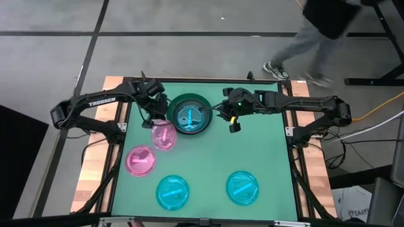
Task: Stack plastic plates
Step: Stack the top light pink plate on top of the blue plate
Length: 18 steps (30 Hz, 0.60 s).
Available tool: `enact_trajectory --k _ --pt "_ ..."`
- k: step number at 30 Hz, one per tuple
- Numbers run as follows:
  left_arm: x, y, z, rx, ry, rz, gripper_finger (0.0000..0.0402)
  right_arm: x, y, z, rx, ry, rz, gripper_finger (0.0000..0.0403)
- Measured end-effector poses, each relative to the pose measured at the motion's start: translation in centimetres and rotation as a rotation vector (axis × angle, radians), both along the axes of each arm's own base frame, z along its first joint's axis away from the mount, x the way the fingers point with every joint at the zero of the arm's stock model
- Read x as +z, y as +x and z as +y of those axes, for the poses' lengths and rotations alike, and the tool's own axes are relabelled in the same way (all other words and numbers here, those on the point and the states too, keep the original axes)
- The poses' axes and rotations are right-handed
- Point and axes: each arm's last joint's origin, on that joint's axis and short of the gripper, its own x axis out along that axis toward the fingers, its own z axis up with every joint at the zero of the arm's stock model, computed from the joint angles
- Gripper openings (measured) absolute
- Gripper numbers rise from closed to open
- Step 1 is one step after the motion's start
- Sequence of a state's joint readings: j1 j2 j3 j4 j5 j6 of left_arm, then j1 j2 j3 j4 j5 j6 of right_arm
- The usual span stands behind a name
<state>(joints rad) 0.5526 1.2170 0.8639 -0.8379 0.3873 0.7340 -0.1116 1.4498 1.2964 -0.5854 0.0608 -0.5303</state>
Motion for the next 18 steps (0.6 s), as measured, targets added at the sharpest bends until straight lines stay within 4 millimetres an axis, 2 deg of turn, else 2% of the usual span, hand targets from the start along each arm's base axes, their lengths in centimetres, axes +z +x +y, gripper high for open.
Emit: enact_trajectory --k 5,18 --pt "0.5 0.9 -0.4 0.033 0.005 -0.069 0.0 0.0 0.0 0.0 0.0 0.0 0.0 0.0101" --pt "1.3 2.2 -0.1 0.259 -0.096 -0.178 0.0 0.0 0.0 0.0 0.0 0.0 -0.001 0.0101"
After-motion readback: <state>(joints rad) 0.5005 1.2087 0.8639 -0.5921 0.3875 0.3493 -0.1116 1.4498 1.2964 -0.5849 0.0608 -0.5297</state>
